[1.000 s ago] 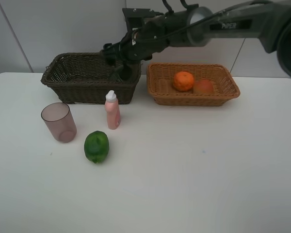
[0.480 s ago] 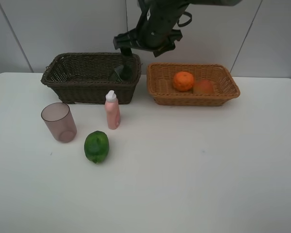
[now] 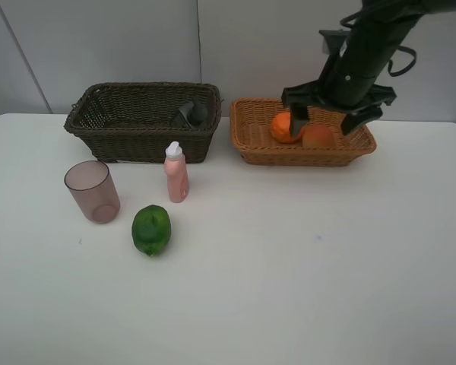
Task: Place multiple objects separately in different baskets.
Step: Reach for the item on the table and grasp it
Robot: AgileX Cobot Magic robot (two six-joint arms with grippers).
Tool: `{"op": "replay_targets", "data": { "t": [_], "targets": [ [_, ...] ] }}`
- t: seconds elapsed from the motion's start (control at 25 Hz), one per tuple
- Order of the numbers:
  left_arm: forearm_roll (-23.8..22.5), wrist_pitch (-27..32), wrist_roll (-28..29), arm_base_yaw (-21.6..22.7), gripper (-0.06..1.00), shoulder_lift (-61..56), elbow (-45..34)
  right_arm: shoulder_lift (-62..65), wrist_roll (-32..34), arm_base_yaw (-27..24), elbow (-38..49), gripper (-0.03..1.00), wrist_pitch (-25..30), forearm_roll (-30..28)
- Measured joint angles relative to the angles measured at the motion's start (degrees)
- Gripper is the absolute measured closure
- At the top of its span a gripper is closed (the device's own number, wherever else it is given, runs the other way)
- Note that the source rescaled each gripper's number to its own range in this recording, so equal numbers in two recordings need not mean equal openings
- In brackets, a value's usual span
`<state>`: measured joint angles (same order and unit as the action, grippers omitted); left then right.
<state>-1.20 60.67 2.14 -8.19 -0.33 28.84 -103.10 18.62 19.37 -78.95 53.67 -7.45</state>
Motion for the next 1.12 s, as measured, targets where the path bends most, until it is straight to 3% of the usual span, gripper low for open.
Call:
{"op": "replay_targets", "data": {
  "t": [0.2, 0.32, 0.76, 1.12],
  "targets": [
    [0.0, 0.0, 0.0, 0.0, -0.06, 0.0, 0.0, 11.7, -0.64, -9.22, 10.43, 0.09, -0.05, -0.05],
    [0.0, 0.0, 0.0, 0.0, -0.06, 0.0, 0.0, 19.88, -2.73, -12.25, 14.85, 0.09, -0.01, -0.21],
    [0.0, 0.0, 0.0, 0.0, -0.06, 0.0, 0.0, 51.21, -10.17, -12.58, 28.14, 0.09, 4.62, 3.59],
    [0.0, 0.0, 0.0, 0.0, -0.06, 0.0, 0.0, 71.89, -13.42, -12.58, 29.85, 0.09, 9.29, 4.19]
  ]
}}
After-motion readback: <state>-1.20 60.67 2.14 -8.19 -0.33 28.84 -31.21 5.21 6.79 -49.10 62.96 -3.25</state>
